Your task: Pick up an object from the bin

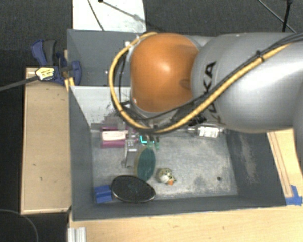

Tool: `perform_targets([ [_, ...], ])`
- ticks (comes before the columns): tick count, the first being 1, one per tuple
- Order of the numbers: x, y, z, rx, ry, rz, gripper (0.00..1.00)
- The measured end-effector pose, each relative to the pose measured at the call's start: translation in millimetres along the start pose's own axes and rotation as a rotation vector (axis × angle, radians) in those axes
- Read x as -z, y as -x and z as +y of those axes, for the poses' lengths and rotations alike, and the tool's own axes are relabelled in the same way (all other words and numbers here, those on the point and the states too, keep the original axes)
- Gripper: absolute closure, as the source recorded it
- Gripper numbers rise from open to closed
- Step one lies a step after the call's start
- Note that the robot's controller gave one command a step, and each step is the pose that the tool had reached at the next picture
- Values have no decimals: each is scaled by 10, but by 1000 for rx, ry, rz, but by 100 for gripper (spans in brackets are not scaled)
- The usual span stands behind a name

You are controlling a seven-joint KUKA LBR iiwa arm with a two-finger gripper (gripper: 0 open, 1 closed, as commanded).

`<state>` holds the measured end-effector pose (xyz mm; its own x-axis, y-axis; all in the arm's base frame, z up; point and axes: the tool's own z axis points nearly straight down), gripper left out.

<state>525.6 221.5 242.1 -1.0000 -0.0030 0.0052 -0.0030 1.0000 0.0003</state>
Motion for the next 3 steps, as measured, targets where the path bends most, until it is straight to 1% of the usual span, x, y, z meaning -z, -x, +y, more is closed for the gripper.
perform_targets([
  [1,-1440,-420,-335,45,-2,1,0],
  [2,-1686,-427,-483,186,3,-9,0],
  [3,-1686,-419,-481,178,5,-13,100],
])
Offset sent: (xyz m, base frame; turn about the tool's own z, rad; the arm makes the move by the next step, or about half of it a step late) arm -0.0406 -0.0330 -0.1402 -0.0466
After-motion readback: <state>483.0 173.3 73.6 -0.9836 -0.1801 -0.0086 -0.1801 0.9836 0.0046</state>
